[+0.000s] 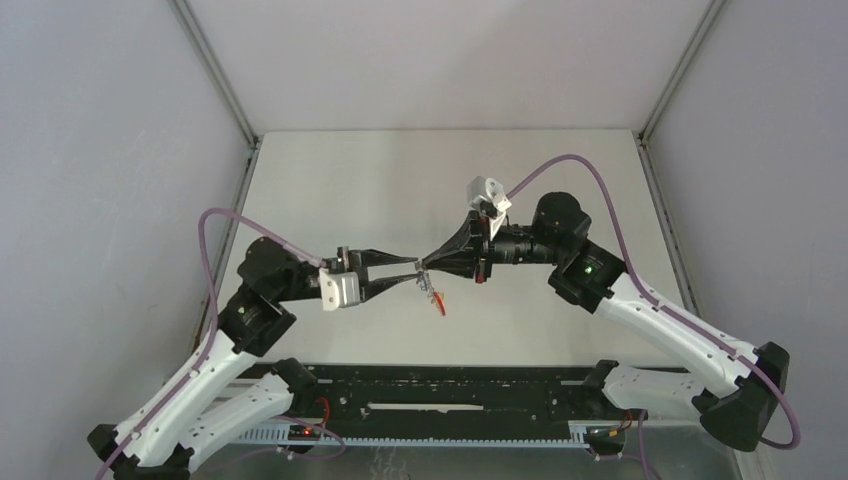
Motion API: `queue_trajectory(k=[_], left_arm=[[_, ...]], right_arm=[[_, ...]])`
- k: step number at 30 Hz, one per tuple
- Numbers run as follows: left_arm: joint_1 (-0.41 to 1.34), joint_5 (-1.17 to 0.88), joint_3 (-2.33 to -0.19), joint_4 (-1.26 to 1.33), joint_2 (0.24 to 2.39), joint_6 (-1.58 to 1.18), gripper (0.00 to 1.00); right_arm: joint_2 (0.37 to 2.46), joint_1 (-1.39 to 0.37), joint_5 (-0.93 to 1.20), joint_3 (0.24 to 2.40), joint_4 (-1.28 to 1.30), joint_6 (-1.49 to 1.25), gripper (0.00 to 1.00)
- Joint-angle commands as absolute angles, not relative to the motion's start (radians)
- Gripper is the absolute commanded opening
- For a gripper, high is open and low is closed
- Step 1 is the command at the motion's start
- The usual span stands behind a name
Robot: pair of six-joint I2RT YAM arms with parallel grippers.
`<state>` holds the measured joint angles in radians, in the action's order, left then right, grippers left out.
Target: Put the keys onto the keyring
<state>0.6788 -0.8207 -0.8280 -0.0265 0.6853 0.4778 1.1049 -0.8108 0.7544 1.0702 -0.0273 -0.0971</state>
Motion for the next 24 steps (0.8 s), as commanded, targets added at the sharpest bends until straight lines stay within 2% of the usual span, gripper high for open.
queue_trajectory(k=[1, 10, 15, 18, 21, 22, 24], left_arm=[[0.683, -0.832, -0.884, -0.054, 0.705, 0.403, 0.3], [0.684, -0.795, -0.885, -0.077, 0.696, 0.369, 0.27], [0.683, -0.81, -0.894, -0.077, 0.701, 0.346, 0.14], [0.681, -0.808, -0.896, -0.089, 0.709, 0.342, 0.02], [0.675, -0.795, -0.904, -0.098, 0.712, 0.327, 0.0], [0.674, -0.791, -0.909, -0.106, 0.715, 0.325, 0.0], [0.675, -0.791, -0.924, -0.136, 0.725, 0.325, 0.0]], right_arm=[[1.053, -0.835, 0.696, 1.008, -0.306, -0.173, 0.0], [1.019, -0.849, 0.685, 0.915, -0.443, -0.191, 0.0], [1.026, -0.862, 0.673, 0.914, -0.433, -0.169, 0.0], [1.026, -0.871, 0.665, 0.915, -0.427, -0.15, 0.0], [1.017, -0.879, 0.66, 0.916, -0.388, -0.116, 0.0], [1.011, -0.878, 0.658, 0.918, -0.365, -0.099, 0.03], [0.987, -0.874, 0.648, 0.942, -0.257, -0.035, 0.28]])
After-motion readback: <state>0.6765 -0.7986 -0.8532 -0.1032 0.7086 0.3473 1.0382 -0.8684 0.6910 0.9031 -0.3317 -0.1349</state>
